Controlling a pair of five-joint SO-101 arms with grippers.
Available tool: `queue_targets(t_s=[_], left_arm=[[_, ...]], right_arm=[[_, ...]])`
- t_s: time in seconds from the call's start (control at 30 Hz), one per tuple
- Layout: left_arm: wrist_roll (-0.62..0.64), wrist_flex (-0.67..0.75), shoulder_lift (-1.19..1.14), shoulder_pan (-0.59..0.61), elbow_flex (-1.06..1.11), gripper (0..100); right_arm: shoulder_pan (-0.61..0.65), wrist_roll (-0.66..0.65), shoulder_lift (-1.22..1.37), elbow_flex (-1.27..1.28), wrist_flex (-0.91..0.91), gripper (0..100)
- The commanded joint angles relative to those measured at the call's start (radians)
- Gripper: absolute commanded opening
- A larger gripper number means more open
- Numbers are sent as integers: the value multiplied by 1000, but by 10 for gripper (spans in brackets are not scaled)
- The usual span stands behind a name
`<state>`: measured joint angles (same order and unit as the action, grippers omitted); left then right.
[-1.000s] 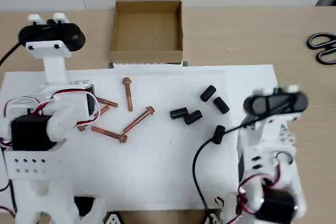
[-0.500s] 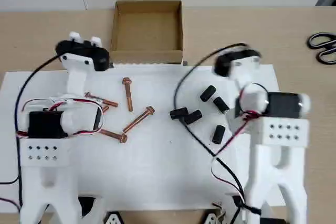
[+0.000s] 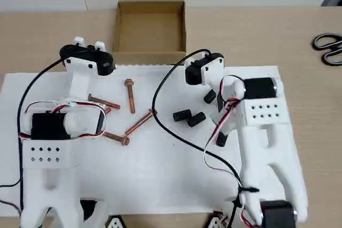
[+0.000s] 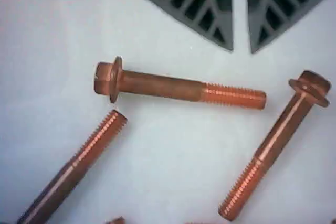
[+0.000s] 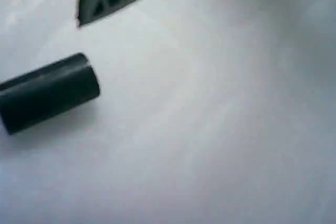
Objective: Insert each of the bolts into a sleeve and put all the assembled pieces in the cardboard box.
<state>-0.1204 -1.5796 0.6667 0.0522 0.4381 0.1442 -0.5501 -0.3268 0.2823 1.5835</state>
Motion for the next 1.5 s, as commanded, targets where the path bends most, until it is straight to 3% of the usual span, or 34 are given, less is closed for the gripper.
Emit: queue_targets(t_s=[0.0,0.47,0.97,1.23,1.47], left_arm=[[-3,40,2,2,-4,7],[-3,190,0,2,101,7],[-8,290,-2,2,186,7],[-9,290,-2,2,186,7],[-9,290,-2,2,186,7]], right_arm=[[-25,-11,45,-41,-51,180],[-128,-110,165,-43,-176,178],[-88,-149,340,-80,-315,179],[-88,-144,506,-261,-311,178],[-39,-110,529,-267,-259,177]])
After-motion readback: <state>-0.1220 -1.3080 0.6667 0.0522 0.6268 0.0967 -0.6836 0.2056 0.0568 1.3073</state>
